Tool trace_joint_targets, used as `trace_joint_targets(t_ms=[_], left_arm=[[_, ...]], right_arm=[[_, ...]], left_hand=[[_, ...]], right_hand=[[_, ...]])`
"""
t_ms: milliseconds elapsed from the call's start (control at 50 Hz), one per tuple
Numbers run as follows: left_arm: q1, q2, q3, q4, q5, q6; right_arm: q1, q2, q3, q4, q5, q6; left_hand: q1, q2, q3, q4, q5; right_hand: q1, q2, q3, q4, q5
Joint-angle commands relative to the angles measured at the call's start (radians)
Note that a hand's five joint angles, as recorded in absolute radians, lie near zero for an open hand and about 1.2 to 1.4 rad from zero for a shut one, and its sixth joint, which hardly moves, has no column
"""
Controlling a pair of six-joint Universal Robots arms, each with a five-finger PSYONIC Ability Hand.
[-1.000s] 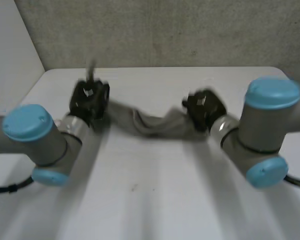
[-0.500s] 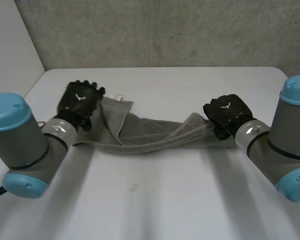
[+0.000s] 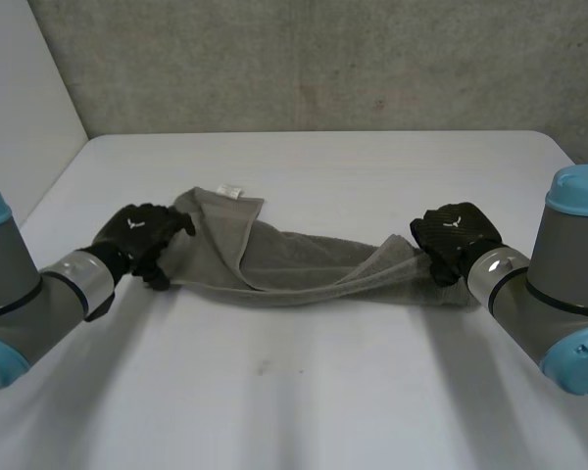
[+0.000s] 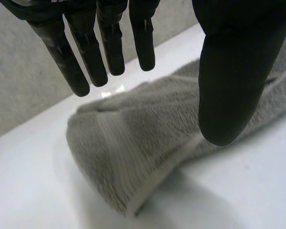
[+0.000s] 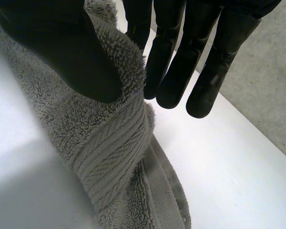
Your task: Fold the towel.
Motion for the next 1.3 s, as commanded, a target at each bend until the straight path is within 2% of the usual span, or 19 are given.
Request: trace_joint_targets(t_ms=[20, 400, 500, 520, 560, 620, 740, 800, 840, 860, 900, 920, 960, 980, 1020, 1040, 1080, 1180, 1300], left_arm=[[-0.001, -0.105, 0.03, 0.017, -0.008, 0.008], [-0.005, -0.249, 0.171, 0.043, -0.015, 0.011], [-0.01, -0.274, 0.206, 0.046, -0.014, 0.011], [-0.01, -0.274, 0.206, 0.046, -0.014, 0.011], [-0.016, -0.288, 0.22, 0.055, -0.014, 0.013], [-0.017, -0.291, 0.223, 0.065, -0.017, 0.013], [-0.044, -0.254, 0.22, 0.08, -0.106, 0.014], [-0.065, -0.166, 0.201, 0.078, -0.149, 0.014], [-0.07, -0.037, 0.177, 0.072, -0.161, 0.013], [-0.07, -0.036, 0.177, 0.072, -0.161, 0.013], [-0.073, 0.112, 0.146, 0.066, -0.163, 0.01], [-0.073, 0.113, 0.146, 0.066, -0.163, 0.01], [-0.071, 0.261, 0.128, 0.037, -0.161, 0.011], [-0.071, 0.262, 0.128, 0.037, -0.161, 0.011], [-0.07, 0.378, 0.131, -0.042, -0.153, 0.013], [-0.07, 0.378, 0.131, -0.043, -0.153, 0.013], [-0.07, 0.41, 0.139, -0.092, -0.152, 0.014], [-0.06, 0.432, 0.155, -0.286, -0.127, 0.014], [-0.06, 0.343, 0.145, -0.348, -0.126, 0.033]], right_arm=[[-0.003, 0.003, 0.001, 0.0, 0.0, 0.001], [-0.001, 0.01, 0.008, 0.002, -0.002, 0.001], [-0.001, 0.01, 0.008, 0.0, -0.003, 0.001], [-0.001, 0.01, 0.008, 0.0, -0.003, 0.001], [-0.001, 0.012, 0.007, 0.0, -0.003, 0.001], [-0.001, 0.012, 0.004, 0.0, -0.003, 0.001], [-0.017, -0.011, -0.025, 0.006, 0.0, 0.0], [-0.018, -0.039, -0.061, 0.022, 0.006, 0.0], [-0.018, -0.08, -0.088, 0.067, 0.006, -0.005], [-0.018, -0.08, -0.088, 0.068, 0.006, -0.005], [-0.021, -0.137, -0.145, 0.173, 0.005, -0.02], [-0.021, -0.137, -0.145, 0.174, 0.005, -0.02], [-0.038, -0.192, -0.215, 0.328, -0.005, -0.037], [-0.038, -0.192, -0.215, 0.328, -0.005, -0.037], [-0.073, -0.227, -0.283, 0.475, -0.008, -0.065], [-0.073, -0.228, -0.283, 0.476, -0.008, -0.065], [-0.081, -0.243, -0.327, 0.604, -0.024, -0.115], [-0.084, -0.24, -0.328, 0.748, -0.077, -0.242], [-0.08, -0.144, -0.283, 0.809, -0.107, -0.344]], left_hand=[[0.038, 0.041, 0.04, 0.042, 0.043], [0.229, 0.232, 0.231, 0.232, 0.233], [0.565, 0.568, 0.568, 0.569, 0.57], [0.566, 0.569, 0.568, 0.57, 0.571], [0.835, 0.838, 0.837, 0.838, 0.839], [0.924, 0.927, 0.926, 0.928, 0.929], [0.924, 0.927, 0.926, 0.928, 0.929], [0.924, 0.927, 0.926, 0.928, 0.929], [0.924, 0.927, 0.926, 0.928, 0.929], [0.924, 0.927, 0.926, 0.928, 0.929], [0.924, 0.927, 0.926, 0.928, 0.929], [0.924, 0.927, 0.926, 0.928, 0.929], [0.924, 0.927, 0.926, 0.928, 0.929], [0.924, 0.927, 0.926, 0.928, 0.929], [0.924, 0.927, 0.926, 0.928, 0.929], [0.924, 0.927, 0.926, 0.928, 0.929], [0.924, 0.927, 0.926, 0.928, 0.929], [0.924, 0.927, 0.926, 0.928, 0.929], [0.924, 0.927, 0.926, 0.928, 0.929]], right_hand=[[0.45, 0.216, 0.209, 0.202, 0.264], [0.45, 0.216, 0.209, 0.202, 0.264], [0.45, 0.216, 0.209, 0.202, 0.264], [0.45, 0.216, 0.209, 0.202, 0.264], [0.45, 0.216, 0.209, 0.202, 0.264], [0.45, 0.216, 0.209, 0.202, 0.264], [0.45, 0.216, 0.209, 0.202, 0.264], [0.45, 0.216, 0.209, 0.202, 0.264], [0.45, 0.216, 0.209, 0.202, 0.264], [0.45, 0.216, 0.209, 0.202, 0.264], [0.45, 0.216, 0.209, 0.202, 0.264], [0.45, 0.216, 0.209, 0.202, 0.264], [0.45, 0.216, 0.209, 0.202, 0.264], [0.45, 0.216, 0.209, 0.202, 0.264], [0.45, 0.216, 0.209, 0.202, 0.264], [0.45, 0.216, 0.209, 0.202, 0.264], [0.45, 0.216, 0.209, 0.202, 0.264], [0.45, 0.216, 0.209, 0.202, 0.264], [0.45, 0.216, 0.209, 0.202, 0.264]])
